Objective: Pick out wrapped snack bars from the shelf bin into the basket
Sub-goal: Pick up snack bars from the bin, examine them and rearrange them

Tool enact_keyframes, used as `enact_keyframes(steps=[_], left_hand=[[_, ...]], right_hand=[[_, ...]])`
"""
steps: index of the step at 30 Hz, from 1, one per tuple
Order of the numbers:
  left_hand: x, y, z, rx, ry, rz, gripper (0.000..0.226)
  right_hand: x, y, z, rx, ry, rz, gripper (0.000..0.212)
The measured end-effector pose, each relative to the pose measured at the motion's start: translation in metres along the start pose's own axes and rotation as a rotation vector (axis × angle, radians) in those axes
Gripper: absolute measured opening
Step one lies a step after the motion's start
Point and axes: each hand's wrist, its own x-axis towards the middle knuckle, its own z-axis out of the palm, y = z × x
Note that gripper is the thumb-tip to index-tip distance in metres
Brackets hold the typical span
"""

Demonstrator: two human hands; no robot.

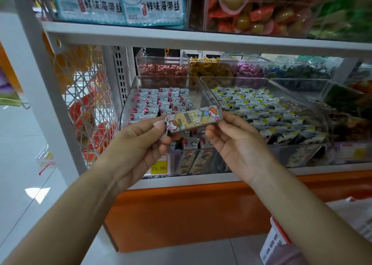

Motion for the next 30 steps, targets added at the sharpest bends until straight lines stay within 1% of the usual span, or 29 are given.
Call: enact_keyframes(steps=[2,5,7,9,12,13,17,20,22,24,26,28,30], left_hand=[[0.000,0.000,-0.002,0.033,-0.017,-0.010,0.045],[-0.003,0.001,-0.002,0.075,-0.029,-0.007,0.052],[-0.003,0.000,-0.002,0.128,-0.009,0.012,0.054],[-0.003,0.000,-0.002,0.184,0.003,0.029,0.049],[-0.003,0.001,-0.004,0.227,-0.019,0.033,0.025],[-0.003,0.002,-0.005,0.227,-0.022,0.030,0.021],[-0.003,0.004,-0.007,0.151,-0.021,0.018,0.019],[-0.003,0.005,-0.006,0.081,-0.001,0.016,0.030],[-0.005,0.006,-0.004,0.081,0.003,0.045,0.028],[-0.005,0.006,-0.005,0.209,0.024,0.106,0.028],[-0.005,0.004,-0.007,0.344,0.054,0.161,0.026],[-0.005,0.003,-0.009,0.409,0.048,0.180,0.026],[-0.006,0.003,-0.009,0.444,0.029,0.187,0.026]], right_hand=[[-0.001,-0.001,0.000,-0.005,0.008,-0.005,0.028],[0.000,-0.002,0.000,-0.037,0.035,-0.011,0.024],[-0.001,-0.002,0.000,-0.069,0.053,0.001,0.020],[-0.001,-0.002,0.000,-0.105,0.047,0.014,0.018],[-0.002,0.000,0.000,-0.193,0.005,-0.035,0.012],[-0.002,0.001,-0.001,-0.204,-0.008,-0.049,0.014],[-0.001,0.003,-0.001,-0.227,-0.041,-0.050,0.022],[0.000,0.004,0.000,-0.207,-0.073,0.009,0.016],[-0.001,0.005,0.001,-0.240,-0.081,-0.013,0.017],[-0.002,0.007,0.001,-0.327,-0.089,-0.057,0.009],[-0.002,0.010,0.001,-0.394,-0.100,-0.070,0.014],[-0.003,0.011,0.001,-0.439,-0.106,-0.083,0.016],[-0.003,0.012,0.000,-0.466,-0.085,-0.110,0.011]])
